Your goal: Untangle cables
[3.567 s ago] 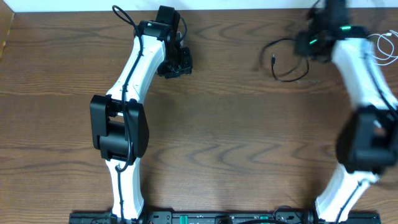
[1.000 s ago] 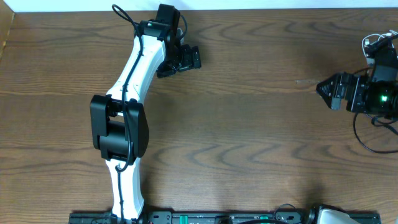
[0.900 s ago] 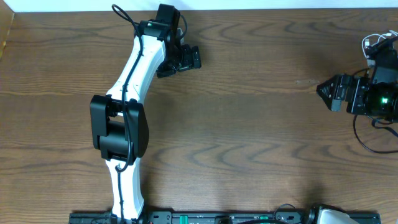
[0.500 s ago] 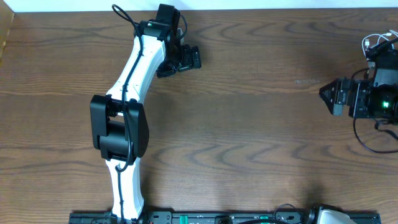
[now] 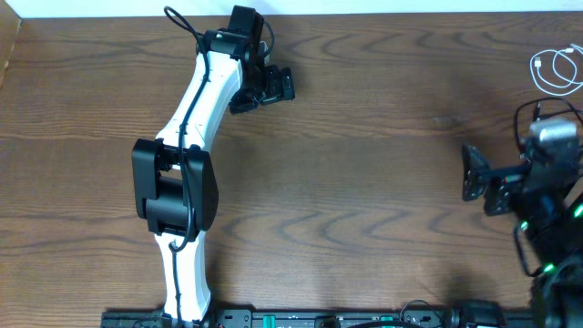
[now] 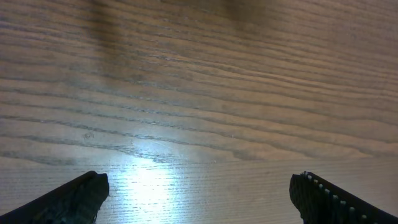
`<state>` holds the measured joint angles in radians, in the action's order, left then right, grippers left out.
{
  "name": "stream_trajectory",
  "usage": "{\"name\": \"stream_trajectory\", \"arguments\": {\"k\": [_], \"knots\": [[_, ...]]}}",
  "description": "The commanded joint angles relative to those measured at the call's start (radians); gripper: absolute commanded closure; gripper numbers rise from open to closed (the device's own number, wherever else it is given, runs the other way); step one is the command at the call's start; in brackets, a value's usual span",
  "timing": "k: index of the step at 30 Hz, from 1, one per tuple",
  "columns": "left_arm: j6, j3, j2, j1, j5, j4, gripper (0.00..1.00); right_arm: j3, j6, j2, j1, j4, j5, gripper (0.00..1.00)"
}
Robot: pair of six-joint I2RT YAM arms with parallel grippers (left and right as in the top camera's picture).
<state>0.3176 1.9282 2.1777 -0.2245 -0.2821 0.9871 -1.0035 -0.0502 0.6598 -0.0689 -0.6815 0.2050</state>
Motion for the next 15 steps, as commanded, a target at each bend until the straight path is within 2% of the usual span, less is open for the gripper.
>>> {"name": "stream_trajectory", "arguments": {"k": [1, 7, 15], "knots": [[0.002, -0.006, 0.013, -0.001, 0.006, 0.002, 0.02, 0.243, 0.169, -0.171, 0.018, 0.15, -0.125, 0.01], [0.002, -0.006, 0.013, -0.001, 0.007, 0.002, 0.02, 0.566, 0.169, -0.386, 0.018, 0.431, -0.159, 0.01], [0.002, -0.006, 0.013, -0.001, 0.007, 0.002, 0.02, 0.884, 0.17, -0.596, 0.018, 0.682, -0.161, 0.01]]}}
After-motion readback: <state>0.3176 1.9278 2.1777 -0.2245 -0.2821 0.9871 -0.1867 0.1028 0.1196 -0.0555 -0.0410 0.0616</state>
